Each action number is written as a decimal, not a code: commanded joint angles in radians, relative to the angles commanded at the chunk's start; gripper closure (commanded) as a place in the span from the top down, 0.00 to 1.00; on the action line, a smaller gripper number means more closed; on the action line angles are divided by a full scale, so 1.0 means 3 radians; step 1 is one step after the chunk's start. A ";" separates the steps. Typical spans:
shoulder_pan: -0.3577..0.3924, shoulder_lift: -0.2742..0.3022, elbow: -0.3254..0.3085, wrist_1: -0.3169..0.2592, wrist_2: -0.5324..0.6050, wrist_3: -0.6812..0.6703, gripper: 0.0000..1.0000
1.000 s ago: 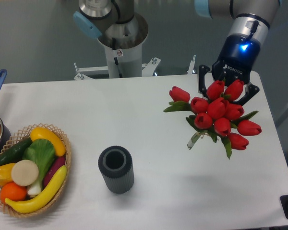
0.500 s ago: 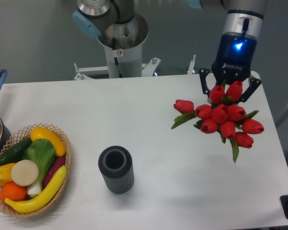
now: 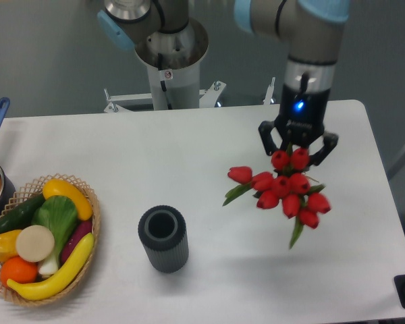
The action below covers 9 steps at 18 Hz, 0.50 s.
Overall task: Place the flowers on the table
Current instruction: 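Lower the held tulips down onto the table beside the grey cup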
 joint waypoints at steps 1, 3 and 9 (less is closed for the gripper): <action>0.0000 -0.0067 0.0000 0.0000 0.0066 0.0036 0.36; -0.0051 -0.0174 0.0005 -0.0005 0.0270 0.0092 0.36; -0.0210 -0.0522 0.0163 -0.0025 0.0481 0.0092 0.36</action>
